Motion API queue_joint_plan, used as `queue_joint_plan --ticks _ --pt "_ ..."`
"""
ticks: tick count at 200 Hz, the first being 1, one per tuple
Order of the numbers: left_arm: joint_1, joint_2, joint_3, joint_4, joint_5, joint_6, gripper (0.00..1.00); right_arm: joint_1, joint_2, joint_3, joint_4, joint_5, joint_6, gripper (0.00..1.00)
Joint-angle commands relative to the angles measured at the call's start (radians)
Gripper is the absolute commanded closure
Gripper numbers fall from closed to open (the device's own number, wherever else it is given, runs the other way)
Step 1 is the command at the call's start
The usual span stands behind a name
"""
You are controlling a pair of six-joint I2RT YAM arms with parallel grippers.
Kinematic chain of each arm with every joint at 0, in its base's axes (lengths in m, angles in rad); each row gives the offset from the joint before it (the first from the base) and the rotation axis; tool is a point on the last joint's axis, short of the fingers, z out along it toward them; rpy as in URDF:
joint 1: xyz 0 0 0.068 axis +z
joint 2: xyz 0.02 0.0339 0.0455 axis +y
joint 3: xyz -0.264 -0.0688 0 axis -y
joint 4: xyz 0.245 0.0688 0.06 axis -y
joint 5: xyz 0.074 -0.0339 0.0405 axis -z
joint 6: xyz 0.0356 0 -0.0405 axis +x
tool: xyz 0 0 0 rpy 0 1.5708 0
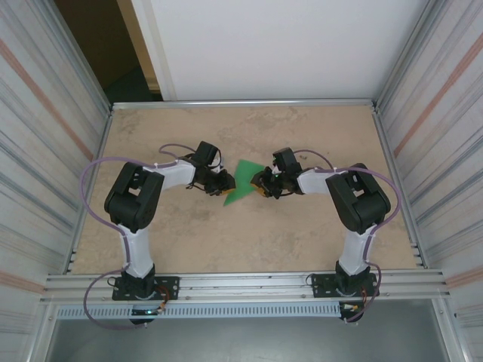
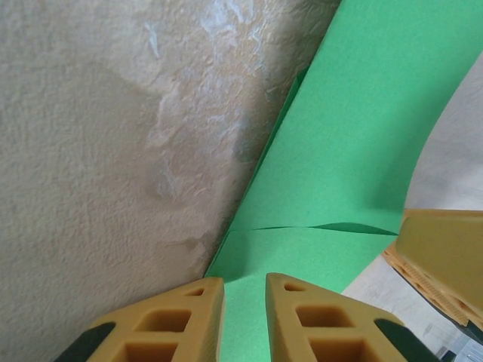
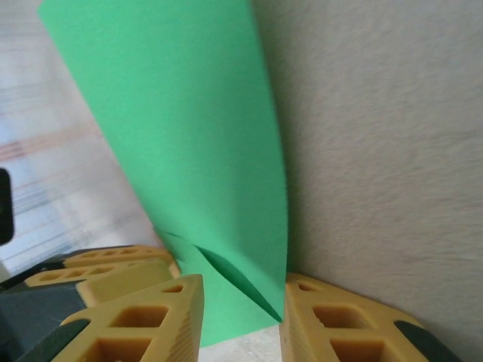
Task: Fold a paper plane with a square sheet of paper (pick it up from the middle)
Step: Fold the wing for the fifth time at the center of the table.
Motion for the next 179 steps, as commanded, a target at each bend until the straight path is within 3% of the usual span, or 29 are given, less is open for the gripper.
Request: queue_joint_plan --ticks 1,60,118,179 --pt "0.013 0.028 -0.033 -0.054 -0.01 -0.016 0.76 0.007 -0.001 -0.002 0.059 -0.036 0.003 0.7" --pt "0.02 0.013 -0.036 -0.04 0.002 -0.025 0.75 0.006 -0.005 -0.043 0.14 -0.031 0.074 0.75" --pt "0.025 -0.022 -0.036 -0.026 0.009 -0.019 0.74 0.005 -0.014 -0.04 0.118 -0.006 0.088 0.88" --pt "0.019 -0.158 -0.072 0.073 -0.002 0.033 0.66 -0.011 -0.119 -0.087 0.099 0.077 0.093 0.95"
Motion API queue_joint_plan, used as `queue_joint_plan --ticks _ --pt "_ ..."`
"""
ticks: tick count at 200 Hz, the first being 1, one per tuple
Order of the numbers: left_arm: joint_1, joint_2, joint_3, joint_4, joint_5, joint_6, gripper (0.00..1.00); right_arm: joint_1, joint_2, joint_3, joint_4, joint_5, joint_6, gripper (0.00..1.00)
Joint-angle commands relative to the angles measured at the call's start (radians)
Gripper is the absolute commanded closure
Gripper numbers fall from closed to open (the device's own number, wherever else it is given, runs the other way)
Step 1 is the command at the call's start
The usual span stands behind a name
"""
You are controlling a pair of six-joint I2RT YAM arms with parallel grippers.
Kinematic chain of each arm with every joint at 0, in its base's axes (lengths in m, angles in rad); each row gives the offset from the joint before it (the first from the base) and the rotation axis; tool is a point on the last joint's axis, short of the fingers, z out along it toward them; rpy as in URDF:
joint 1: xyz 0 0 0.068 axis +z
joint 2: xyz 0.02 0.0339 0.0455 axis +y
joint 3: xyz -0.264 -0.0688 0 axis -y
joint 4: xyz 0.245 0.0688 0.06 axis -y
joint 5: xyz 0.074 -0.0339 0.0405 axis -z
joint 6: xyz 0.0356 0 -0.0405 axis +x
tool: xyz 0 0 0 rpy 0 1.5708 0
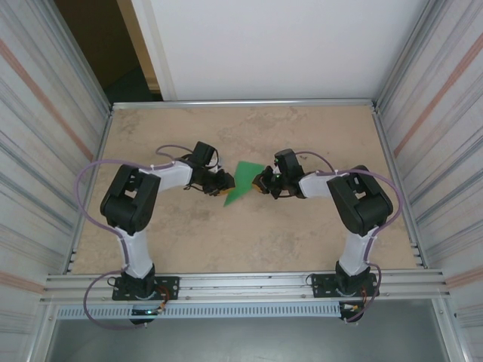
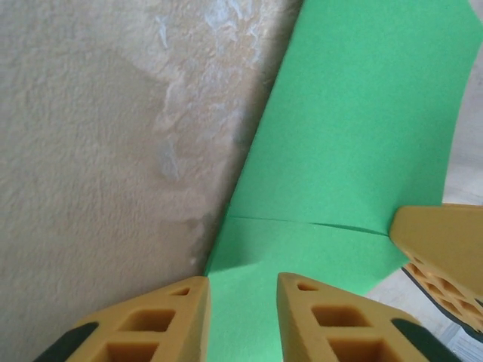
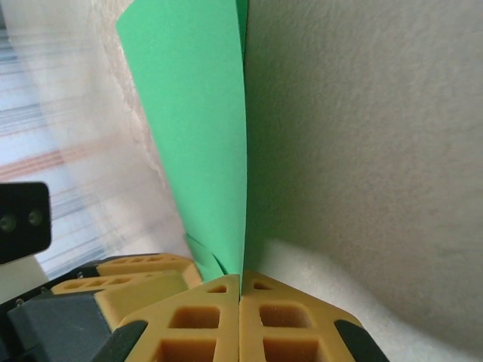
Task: Fold a paper plane with a square sheet of paper (pick it up from the middle)
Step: Fold the wing for the fifth time at the center of the table.
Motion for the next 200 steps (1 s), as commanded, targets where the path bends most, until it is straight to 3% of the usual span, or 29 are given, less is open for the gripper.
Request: queue_joint_plan --ticks 1,66,98,138,200 --pt "0.003 -0.106 -0.03 0.052 -0.017 0.047 0.66 -0.013 -0.086 -0.021 -0.021 0.064 0.014 0.95" --pt "-0.181 -0.203 -0.041 0.151 -0.179 0.408 0.45 -0.08 -0.252 -0.121 -0.062 0.124 0.139 0.96" --pt "-0.245 -0.152 -0.011 0.211 -0.207 0.543 0.45 -0.11 -0.292 -0.124 -0.131 0.099 0.162 0.96" --pt "-0.322 -0.114 -0.032 0.3 -0.292 0.823 0.46 -0.125 -0.302 -0.113 -0.194 0.069 0.17 0.96" --pt "-0.34 -0.064 -0.019 0.32 -0.28 0.939 0.53 -0.132 -0.283 -0.093 -0.232 0.038 0.181 0.97"
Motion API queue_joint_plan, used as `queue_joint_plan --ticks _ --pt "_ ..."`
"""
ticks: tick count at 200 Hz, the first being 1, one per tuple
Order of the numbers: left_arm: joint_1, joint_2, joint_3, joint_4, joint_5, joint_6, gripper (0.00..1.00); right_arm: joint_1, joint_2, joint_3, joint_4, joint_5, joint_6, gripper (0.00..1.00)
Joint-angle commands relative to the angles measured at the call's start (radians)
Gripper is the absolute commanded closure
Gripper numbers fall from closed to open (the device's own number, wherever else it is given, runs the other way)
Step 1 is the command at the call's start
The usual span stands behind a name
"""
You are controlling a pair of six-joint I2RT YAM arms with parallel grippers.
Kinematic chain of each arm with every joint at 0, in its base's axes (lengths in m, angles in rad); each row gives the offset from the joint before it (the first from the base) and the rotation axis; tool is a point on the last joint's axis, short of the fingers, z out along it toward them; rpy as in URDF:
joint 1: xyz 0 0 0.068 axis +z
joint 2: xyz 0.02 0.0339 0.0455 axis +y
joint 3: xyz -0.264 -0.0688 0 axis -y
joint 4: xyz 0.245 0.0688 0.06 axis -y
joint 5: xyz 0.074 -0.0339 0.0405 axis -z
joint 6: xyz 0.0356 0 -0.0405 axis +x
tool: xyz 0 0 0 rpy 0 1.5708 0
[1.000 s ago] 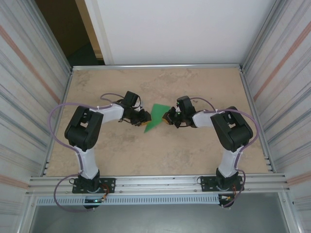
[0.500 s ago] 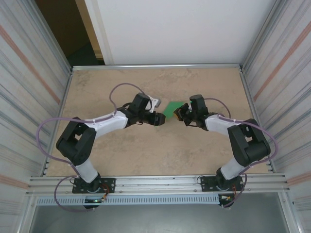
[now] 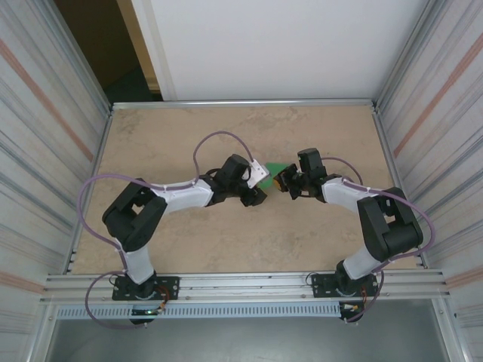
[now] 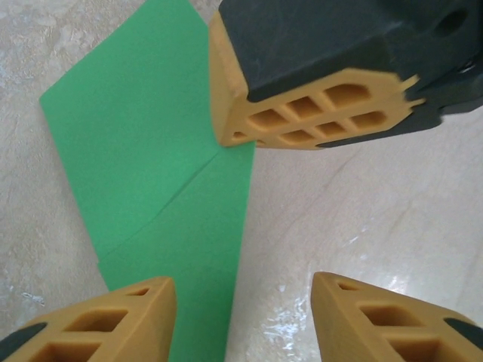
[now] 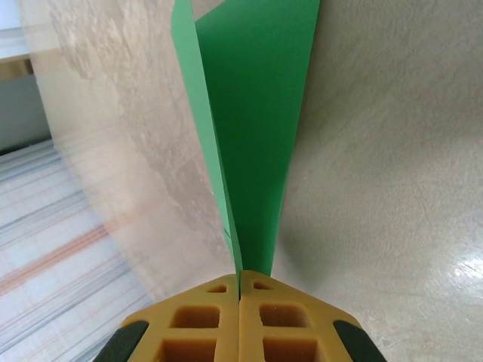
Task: Fold a paper plane with a square sheet of paper (pick it up from the middle)
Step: Fold the wing for the fifth time at the center of the table.
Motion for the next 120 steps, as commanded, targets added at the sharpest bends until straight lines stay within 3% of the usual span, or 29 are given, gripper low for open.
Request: queue_joint_plan --ticks 1,29,120 --pt "-0.007 0.014 0.025 0.038 -0.009 0.102 0.54 -0.01 -0.008 0.024 -0.046 -0.025 0.025 0.97" --pt "-0.009 0.027 0.022 0.042 -0.03 0.143 0.58 -0.011 0.003 0.029 -0.055 -0.037 0.033 0.96" --pt "-0.026 0.045 -0.002 0.046 -0.057 0.2 0.59 -0.02 0.011 0.049 -0.08 -0.049 0.034 0.95"
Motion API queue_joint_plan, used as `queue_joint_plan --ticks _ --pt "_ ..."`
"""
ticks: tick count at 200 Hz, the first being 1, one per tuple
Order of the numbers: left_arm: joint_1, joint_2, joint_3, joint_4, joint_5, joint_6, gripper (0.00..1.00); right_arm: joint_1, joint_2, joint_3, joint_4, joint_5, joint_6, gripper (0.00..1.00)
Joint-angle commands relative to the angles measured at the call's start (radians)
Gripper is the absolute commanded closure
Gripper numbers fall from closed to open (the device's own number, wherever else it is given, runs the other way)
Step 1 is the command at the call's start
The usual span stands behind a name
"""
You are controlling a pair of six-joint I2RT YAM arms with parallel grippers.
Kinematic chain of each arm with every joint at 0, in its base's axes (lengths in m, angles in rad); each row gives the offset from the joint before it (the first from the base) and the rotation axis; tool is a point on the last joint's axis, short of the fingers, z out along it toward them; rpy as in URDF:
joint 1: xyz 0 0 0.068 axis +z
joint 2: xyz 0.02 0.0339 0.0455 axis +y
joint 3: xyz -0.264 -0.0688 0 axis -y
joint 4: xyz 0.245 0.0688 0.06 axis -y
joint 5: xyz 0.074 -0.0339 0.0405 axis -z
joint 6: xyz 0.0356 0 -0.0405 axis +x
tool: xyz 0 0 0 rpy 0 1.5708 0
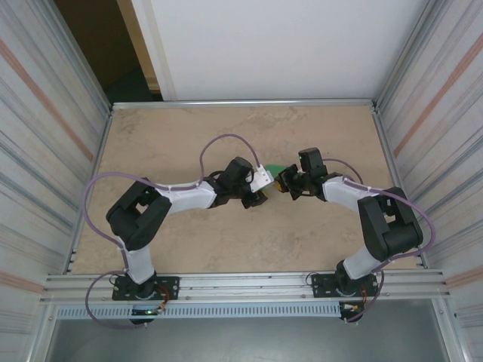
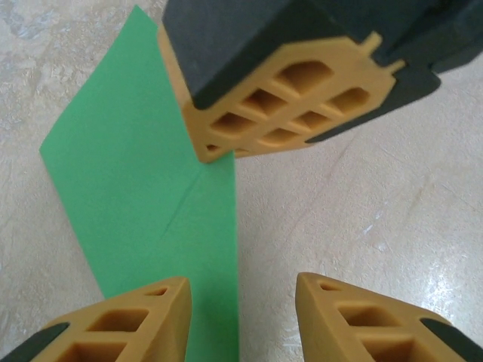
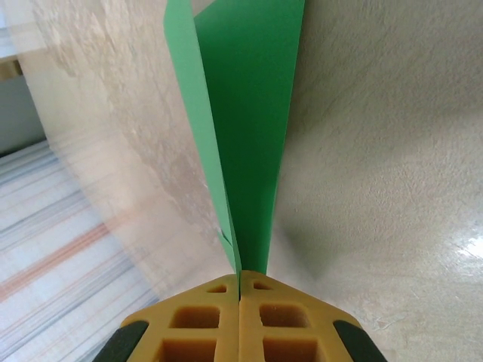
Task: Fold a paper plane with a square sheet of paper (pick it up from the middle)
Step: Fold the wing for the fifth time at the center of the table.
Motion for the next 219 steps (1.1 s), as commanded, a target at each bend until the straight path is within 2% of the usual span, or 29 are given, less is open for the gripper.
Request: queue_joint_plan --ticks 1,48,92,132,158,186,219 --pt "-0.003 0.021 -0.001 0.015 -0.026 0.032 0.59 -0.007 0.009 0.034 -0.039 -0.017 0.011 0.95" --pt "-0.003 0.029 -0.012 0.026 -0.044 0.029 0.63 -0.008 0.018 0.037 -0.043 -0.027 0.012 0.94" --pt "-0.003 0.042 -0.009 0.027 -0.048 0.028 0.75 -0.009 0.026 0.041 -0.05 -0.037 0.011 0.93" --pt "-0.003 0.05 -0.011 0.024 -0.045 0.024 0.81 -0.009 0.027 0.044 -0.051 -0.044 0.011 0.88" --pt "-0.003 0.049 -0.013 0.026 -0.044 0.02 0.85 -0.009 0.026 0.055 -0.07 -0.044 -0.001 0.72" --pt "0.0 0.06 -0.007 0.027 -0.025 0.007 0.9 -0.02 0.015 0.062 -0.106 -0.024 -0.038 0.45" --pt "0.01 0.075 0.01 0.004 0.019 -0.021 0.96 -0.05 -0.017 0.063 -0.165 0.031 -0.132 0.34"
